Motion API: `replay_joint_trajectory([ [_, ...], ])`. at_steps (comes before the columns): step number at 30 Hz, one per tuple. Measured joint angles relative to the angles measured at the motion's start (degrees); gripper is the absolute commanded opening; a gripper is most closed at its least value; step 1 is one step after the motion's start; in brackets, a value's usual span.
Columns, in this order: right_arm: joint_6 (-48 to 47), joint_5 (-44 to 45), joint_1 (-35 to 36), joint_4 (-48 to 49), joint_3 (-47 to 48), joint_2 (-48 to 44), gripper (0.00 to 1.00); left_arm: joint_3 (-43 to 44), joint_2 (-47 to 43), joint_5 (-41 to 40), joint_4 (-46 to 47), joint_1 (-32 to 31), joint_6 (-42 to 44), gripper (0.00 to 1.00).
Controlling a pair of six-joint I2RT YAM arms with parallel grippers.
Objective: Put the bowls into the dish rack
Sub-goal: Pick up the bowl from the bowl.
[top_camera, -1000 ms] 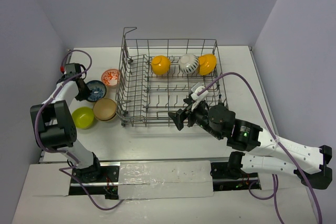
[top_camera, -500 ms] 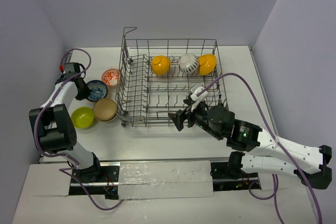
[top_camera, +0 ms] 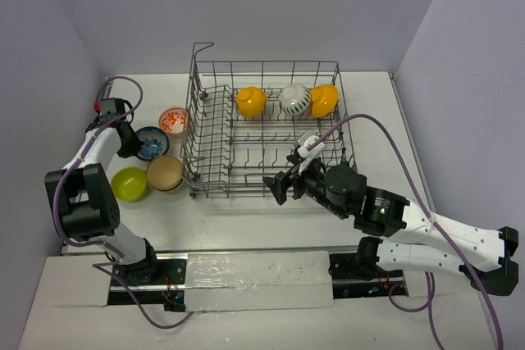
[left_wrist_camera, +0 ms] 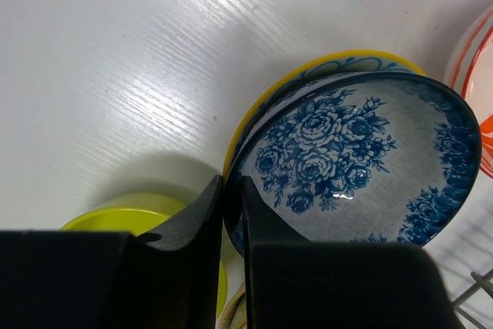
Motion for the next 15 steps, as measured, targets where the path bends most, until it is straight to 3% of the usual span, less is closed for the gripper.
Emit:
replay_joint_trajectory([
  [15, 0.0, 0.1, 0.0, 0.0, 0.0, 0.0, 0.90, -0.7, -1.4, 1.2, -0.7, 0.0, 0.2, 0.05],
])
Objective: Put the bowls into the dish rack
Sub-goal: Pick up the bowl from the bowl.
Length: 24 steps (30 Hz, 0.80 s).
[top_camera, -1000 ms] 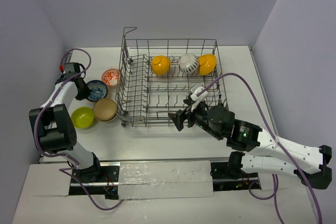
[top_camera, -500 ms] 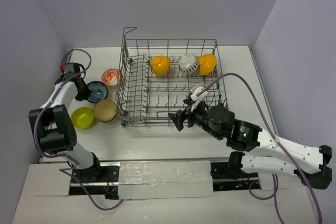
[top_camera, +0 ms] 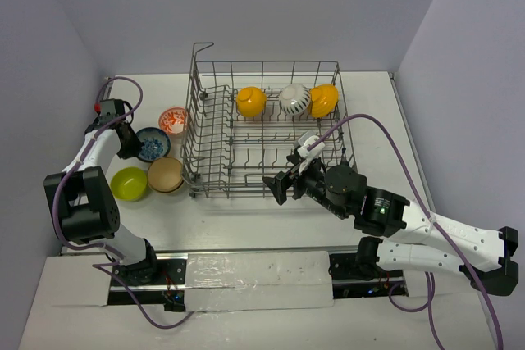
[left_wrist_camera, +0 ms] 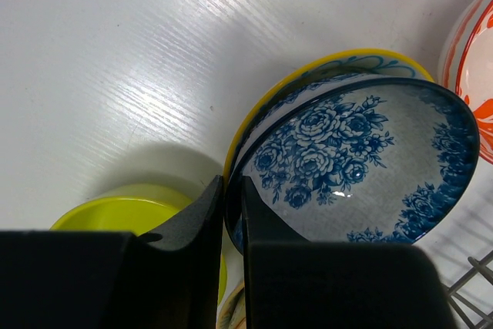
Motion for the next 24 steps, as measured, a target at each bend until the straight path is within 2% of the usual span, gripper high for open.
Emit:
replay_joint_trajectory([
  [24, 0.0, 1.0, 0.0, -0.1, 0.0, 2.2, 0.90, 0.2, 1.3, -0.5, -1.0, 0.0, 0.2, 0.18],
])
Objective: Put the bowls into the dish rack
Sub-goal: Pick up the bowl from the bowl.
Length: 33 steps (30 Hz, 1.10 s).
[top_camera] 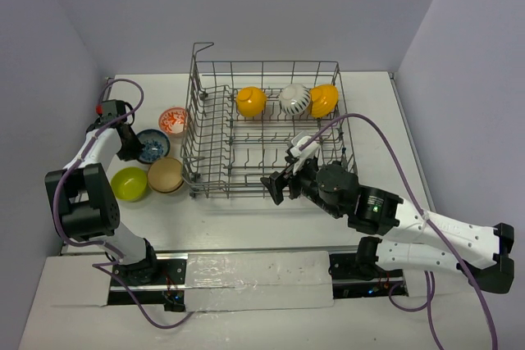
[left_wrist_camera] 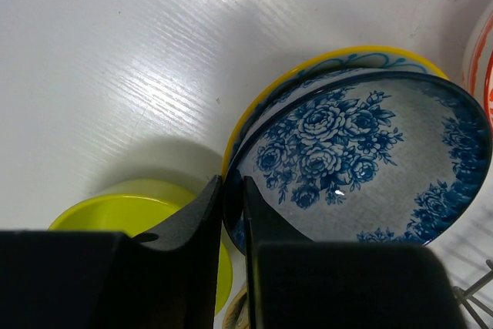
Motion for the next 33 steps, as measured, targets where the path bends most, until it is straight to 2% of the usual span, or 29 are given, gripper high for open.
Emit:
replay_joint_trajectory([
  [6, -0.1, 0.0, 0.0, 0.0, 0.0, 0.5, 0.90, 0.2, 0.0, -0.2, -1.2, -0.3, 0.0, 0.23],
  [26, -0.2, 0.0, 0.0, 0.0, 0.0, 0.5, 0.91, 1.4, 0.1, -1.5, -4.3, -1.3, 0.8, 0.24],
  [28, -0.2, 0.0, 0.0, 0.0, 0.0, 0.5, 0.91, 1.4, 0.1, -1.6, -4.3, -1.4, 0.8, 0.20],
  [29, -0.2, 0.0, 0.0, 0.0, 0.0, 0.5, 0.91, 1.4, 0.1, -1.7, -4.2, -1.4, 0.8, 0.13],
  [33, -0.2, 0.0, 0.0, 0.0, 0.0, 0.5, 0.91, 2.5, 0.1, -1.3, -3.2, -1.5, 0.8, 0.00],
])
